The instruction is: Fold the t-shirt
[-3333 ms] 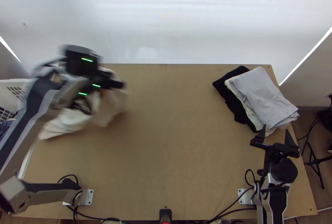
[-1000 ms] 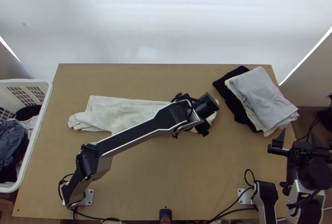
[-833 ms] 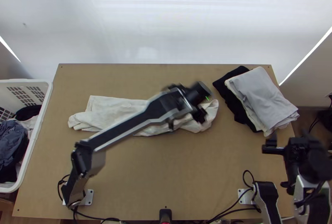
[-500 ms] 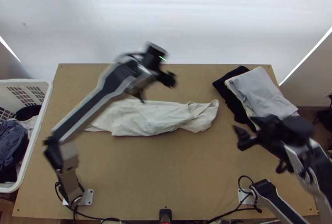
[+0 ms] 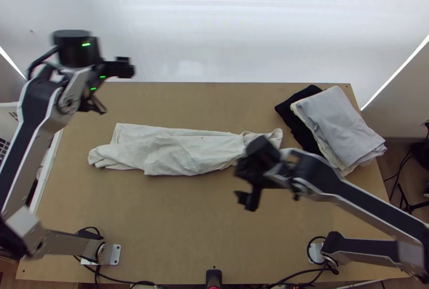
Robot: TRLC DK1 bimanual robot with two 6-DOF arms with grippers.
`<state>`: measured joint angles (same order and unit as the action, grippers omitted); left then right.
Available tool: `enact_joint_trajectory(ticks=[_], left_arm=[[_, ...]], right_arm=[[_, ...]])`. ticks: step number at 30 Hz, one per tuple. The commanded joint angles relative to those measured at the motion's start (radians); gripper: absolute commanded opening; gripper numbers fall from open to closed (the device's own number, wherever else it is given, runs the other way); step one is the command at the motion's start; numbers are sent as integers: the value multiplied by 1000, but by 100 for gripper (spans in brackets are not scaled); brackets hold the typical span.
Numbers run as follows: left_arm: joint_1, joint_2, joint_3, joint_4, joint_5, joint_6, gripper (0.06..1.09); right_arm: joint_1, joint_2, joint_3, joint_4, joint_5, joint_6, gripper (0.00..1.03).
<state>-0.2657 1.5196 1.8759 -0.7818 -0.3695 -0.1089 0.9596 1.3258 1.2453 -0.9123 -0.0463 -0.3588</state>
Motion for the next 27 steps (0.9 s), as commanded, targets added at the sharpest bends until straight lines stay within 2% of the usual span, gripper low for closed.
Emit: enact_joint_trajectory(ticks=[1,5,6,9,10,12,17,20,23,27], left_arm=[[197,-177,-212,167,43,34,104],[280,-217,-273,182,69,23,104],[299,-234,-297,199,73,23,104],[315,-279,-363,246,81,38,104],[324,-288,-379,254,84,46,104],[344,-303,-405,263,106,51,104],[393,-320,-428,280,132,72,104],[431,-322,-428,282,159,74,104],[456,-328,-428,280,181,80,104],[482,-337,-426,280,196,89,104]], right_arm=[[177,182,32,202,42,-101,99],[189,204,-1,405,43,-143,87],[191,214,-6,437,43,-151,87],[195,257,-9,449,43,-183,86],[197,263,-15,449,43,-184,83],[202,270,-33,449,42,-192,62],[222,288,-83,458,42,-204,52],[214,312,-119,533,43,-227,54],[191,345,-144,609,45,-262,64],[163,378,-184,724,77,-342,65]])
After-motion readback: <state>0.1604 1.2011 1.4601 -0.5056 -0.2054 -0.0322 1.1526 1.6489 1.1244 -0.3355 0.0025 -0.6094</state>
